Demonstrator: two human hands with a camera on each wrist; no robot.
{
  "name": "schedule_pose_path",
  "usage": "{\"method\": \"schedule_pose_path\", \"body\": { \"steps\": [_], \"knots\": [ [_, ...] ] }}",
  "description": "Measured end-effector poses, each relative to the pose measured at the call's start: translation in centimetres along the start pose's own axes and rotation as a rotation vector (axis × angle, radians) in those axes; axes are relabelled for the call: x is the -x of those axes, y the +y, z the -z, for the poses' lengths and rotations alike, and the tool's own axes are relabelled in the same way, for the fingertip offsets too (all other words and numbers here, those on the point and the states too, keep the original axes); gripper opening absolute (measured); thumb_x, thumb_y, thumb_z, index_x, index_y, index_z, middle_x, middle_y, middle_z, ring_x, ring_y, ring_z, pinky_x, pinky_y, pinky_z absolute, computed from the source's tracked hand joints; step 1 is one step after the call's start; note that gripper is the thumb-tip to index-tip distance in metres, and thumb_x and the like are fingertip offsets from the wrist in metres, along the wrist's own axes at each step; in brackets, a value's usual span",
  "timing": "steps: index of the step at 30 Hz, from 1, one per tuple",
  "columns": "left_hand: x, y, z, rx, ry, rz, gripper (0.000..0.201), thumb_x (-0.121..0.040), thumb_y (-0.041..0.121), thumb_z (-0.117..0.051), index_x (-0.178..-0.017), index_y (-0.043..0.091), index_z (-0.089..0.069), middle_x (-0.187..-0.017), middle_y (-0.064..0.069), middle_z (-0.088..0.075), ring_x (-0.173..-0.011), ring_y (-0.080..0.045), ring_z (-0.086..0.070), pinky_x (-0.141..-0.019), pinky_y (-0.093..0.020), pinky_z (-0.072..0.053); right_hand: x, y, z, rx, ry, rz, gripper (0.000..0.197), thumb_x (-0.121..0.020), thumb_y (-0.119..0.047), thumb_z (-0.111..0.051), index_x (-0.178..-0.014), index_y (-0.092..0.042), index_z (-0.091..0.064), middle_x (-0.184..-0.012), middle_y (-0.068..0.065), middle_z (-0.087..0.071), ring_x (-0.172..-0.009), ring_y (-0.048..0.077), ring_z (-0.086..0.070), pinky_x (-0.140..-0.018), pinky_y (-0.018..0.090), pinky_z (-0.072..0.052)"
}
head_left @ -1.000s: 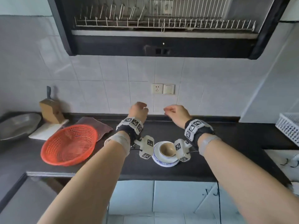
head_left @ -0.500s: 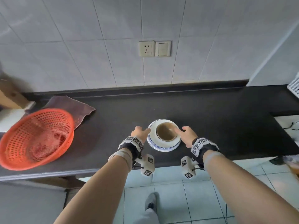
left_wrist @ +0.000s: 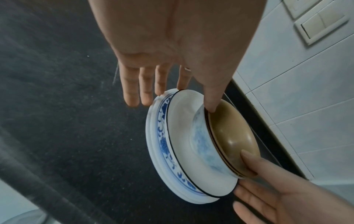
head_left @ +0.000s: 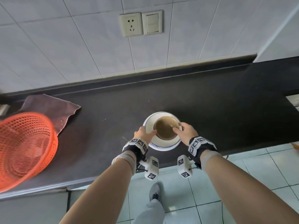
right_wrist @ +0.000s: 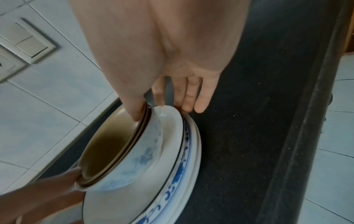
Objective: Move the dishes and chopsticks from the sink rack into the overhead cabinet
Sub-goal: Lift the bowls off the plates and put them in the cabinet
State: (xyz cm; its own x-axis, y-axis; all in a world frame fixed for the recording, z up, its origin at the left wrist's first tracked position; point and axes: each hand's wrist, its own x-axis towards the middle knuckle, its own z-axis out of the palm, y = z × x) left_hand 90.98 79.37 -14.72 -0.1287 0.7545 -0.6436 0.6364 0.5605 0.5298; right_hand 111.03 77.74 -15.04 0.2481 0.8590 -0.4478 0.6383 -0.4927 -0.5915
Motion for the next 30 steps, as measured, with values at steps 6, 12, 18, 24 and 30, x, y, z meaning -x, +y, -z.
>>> {"method": "schedule_pose_path", "body": {
  "steps": [6, 12, 18, 24, 30],
  "knots": [
    [-0.3, 1.2, 0.7, -0.159, 0.07, -0.042, 0.068, -0.08, 0.062, -0.065, -0.138, 0.031, -0.047, -0.135, -0.004, -0.046, -0.126, -0.027, -0.051, -0.104, -0.042, -0.045, -1.4, -1.0, 0.1, 0.157, 0.002, -0.081, 0.027, -0.081, -0.043, -0.065, -0.092, -0.019, -0.069, -0.101, 0.013, -0.065, -0.079, 0.03, -0.062, -0.068, 0.03, -0.047],
    [-0.7, 3.1, 0.2, 0.238, -0.228, -0.001, 0.048, -0.097, 0.05, -0.052, -0.13, 0.015, -0.058, -0.103, -0.007, -0.07, -0.074, -0.022, -0.073, -0.068, -0.034, -0.064, -2.1, -1.7, 1.0, 0.076, -0.05, -0.137, 0.021, -0.084, -0.029, -0.059, -0.079, -0.01, -0.069, -0.074, 0.008, -0.072, -0.066, 0.031, -0.072, -0.07, 0.037, -0.062],
    [0.8, 4.7, 1.4, 0.44, -0.372, -0.029, 0.038, -0.103, 0.042, -0.046, -0.127, 0.015, -0.056, -0.127, -0.014, -0.065, -0.086, -0.034, -0.074, -0.082, -0.044, -0.063, -0.3, -2.7, 4.1, -0.08, -0.137, -0.114, 0.014, -0.086, -0.016, -0.063, -0.08, -0.005, -0.069, -0.077, 0.014, -0.074, -0.072, 0.032, -0.073, -0.061, 0.033, -0.061],
    [5.4, 7.2, 2.5, 0.371, -0.302, -0.173, 0.024, -0.097, 0.003, -0.047, -0.117, 0.014, -0.054, -0.113, -0.021, -0.065, -0.102, -0.047, -0.069, -0.089, -0.061, -0.055, 3.9, -5.0, 8.4, -0.317, -0.17, -0.029, 0.019, -0.093, -0.016, -0.065, -0.093, 0.002, -0.071, -0.09, 0.021, -0.069, -0.069, 0.04, -0.074, -0.066, 0.051, -0.063],
    [12.8, 9.3, 4.2, 0.483, -0.11, -0.214, 0.031, -0.1, 0.016, -0.042, -0.131, 0.01, -0.044, -0.094, -0.015, -0.065, -0.091, -0.045, -0.072, -0.084, -0.058, -0.059, 10.2, -7.6, 13.6, -0.46, -0.099, 0.073, 0.018, -0.1, -0.016, -0.052, -0.109, -0.005, -0.062, -0.094, 0.02, -0.067, -0.061, 0.041, -0.074, -0.06, 0.043, -0.064]
  ]
}}
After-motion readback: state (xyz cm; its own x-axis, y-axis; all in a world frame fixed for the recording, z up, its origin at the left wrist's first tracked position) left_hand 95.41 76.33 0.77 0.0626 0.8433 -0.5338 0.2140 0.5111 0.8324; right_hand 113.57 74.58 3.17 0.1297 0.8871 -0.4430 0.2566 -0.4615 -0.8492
